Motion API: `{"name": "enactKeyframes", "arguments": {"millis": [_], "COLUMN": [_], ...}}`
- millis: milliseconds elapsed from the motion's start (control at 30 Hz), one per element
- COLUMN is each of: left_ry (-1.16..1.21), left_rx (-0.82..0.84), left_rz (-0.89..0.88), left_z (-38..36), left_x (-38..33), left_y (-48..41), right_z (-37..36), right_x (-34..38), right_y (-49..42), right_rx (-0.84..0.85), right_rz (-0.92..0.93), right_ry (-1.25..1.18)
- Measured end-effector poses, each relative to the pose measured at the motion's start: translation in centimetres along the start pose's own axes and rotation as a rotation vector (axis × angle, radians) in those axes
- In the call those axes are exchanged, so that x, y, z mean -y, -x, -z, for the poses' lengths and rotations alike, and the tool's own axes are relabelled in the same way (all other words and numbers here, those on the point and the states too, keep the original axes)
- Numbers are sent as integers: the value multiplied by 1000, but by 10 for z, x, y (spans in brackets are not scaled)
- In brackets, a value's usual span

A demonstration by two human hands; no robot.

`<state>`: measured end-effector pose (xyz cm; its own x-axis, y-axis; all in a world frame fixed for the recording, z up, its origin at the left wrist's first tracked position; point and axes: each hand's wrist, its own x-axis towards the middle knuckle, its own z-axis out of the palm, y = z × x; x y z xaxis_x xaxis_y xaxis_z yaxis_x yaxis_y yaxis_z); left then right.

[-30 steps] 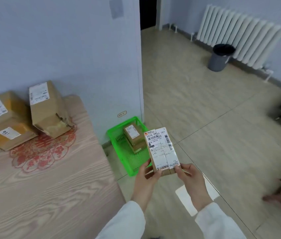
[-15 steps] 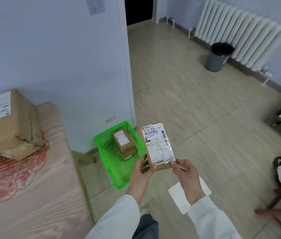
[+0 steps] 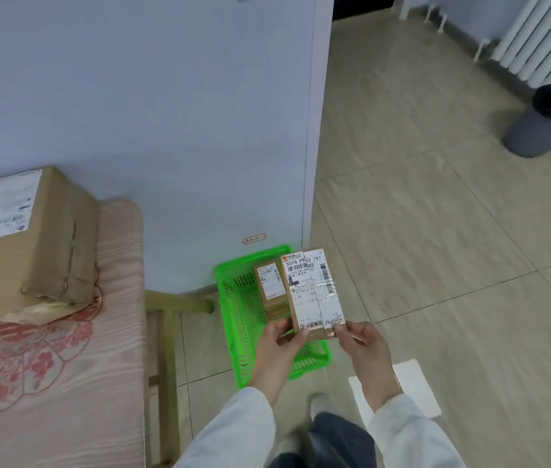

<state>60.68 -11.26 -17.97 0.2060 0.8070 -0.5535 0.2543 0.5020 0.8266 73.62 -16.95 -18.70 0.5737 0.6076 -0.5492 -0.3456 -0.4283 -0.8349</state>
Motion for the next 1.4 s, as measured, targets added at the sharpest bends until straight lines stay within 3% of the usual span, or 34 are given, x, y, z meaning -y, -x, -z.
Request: {"name": "enactKeyframes", "arguments": {"millis": [400,1000,1400], "left_ry": [86,66,-33], "left_rx": [-163,-195,-220], "left_rz": [74,107,40], "left_z": [-16,-3,4], "left_x": [32,235,272], "left_y": [-90,-336,-393], "right_z": [-31,-122,-150], "right_x": [-32,-239,-274], "right_y": [-117,-326,-374], "right_rx": [134,97,57], "right_rz": [1,-20,-5], "right_ry": [168,215,307]}}
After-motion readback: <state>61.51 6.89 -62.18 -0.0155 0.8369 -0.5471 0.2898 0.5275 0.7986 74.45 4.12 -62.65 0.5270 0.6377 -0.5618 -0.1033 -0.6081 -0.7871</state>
